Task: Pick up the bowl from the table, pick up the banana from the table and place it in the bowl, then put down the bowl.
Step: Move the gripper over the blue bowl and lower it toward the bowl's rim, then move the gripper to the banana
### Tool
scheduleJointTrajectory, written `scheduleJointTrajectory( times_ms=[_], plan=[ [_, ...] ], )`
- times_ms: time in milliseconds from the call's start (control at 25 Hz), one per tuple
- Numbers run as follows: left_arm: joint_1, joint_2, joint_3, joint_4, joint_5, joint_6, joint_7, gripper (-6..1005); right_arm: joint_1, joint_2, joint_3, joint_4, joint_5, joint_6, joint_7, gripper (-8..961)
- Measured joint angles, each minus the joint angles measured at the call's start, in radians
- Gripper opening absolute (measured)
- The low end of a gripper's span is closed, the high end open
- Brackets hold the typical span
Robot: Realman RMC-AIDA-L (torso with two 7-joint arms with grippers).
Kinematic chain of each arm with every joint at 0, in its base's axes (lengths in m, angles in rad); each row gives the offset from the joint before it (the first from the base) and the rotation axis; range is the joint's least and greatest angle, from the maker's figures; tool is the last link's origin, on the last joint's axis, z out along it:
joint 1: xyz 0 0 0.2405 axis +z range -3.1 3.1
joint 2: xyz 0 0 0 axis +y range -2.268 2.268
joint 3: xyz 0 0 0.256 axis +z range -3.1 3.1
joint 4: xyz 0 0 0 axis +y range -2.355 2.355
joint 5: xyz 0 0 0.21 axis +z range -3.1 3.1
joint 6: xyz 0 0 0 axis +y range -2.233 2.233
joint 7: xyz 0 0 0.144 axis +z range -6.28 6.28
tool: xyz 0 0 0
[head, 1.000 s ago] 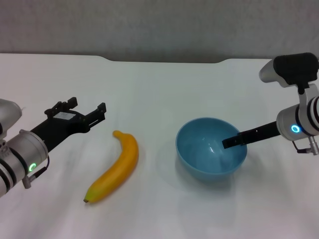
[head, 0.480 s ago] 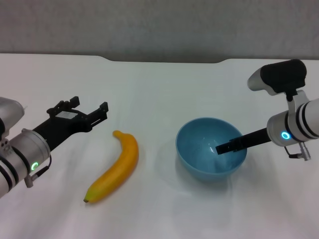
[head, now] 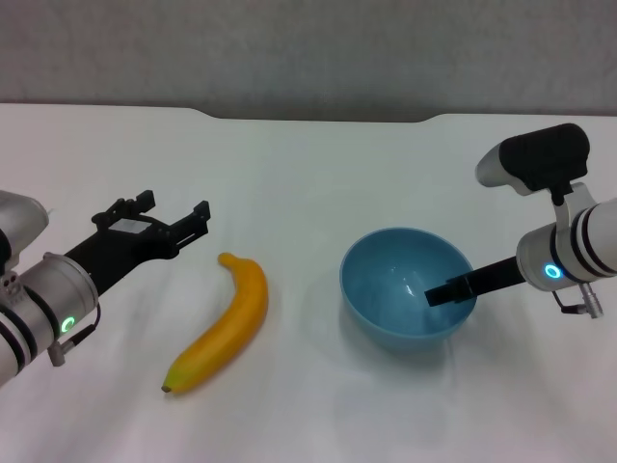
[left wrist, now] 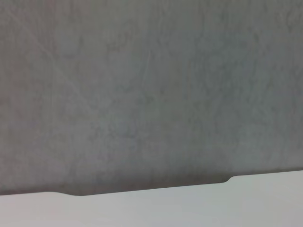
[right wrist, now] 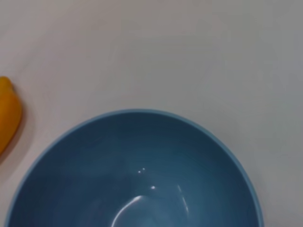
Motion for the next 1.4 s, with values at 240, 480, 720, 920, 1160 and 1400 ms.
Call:
scheduleJointTrajectory(
  times_ms=[240, 480, 720, 920, 1160, 1400],
  plan=[
    [-0.003, 0.0, -0.002, 0.007, 0.0, 0.0, -0.004, 891, -0.004, -0.002, -0.028, -0.008, 0.0, 0.007, -0.001, 637],
    [0.005, 0.0, -0.003, 0.009, 0.0, 0.0, -0.005, 891, -0.015, -0.003, -0.048, -0.013, 0.0, 0.031, -0.01, 410],
    [0.008, 0.001, 0.002, 0.009, 0.0, 0.001, -0.009, 891, -0.04, -0.003, -0.056, -0.019, 0.005, 0.058, -0.009, 226],
    [0.009, 0.005, 0.007, 0.005, 0.004, 0.002, -0.029, 891, -0.072, -0.004, -0.055, -0.063, 0.004, 0.058, -0.004, 117],
    [0.013, 0.008, 0.017, 0.001, 0.015, 0.001, -0.03, 891, -0.142, -0.004, -0.057, -0.174, 0.005, 0.055, -0.001, 98],
    [0.05, 0.015, 0.03, -0.094, 0.198, 0.013, -0.143, 891, -0.229, -0.007, -0.051, -0.307, -0.001, 0.037, -0.001, 41]
  ],
)
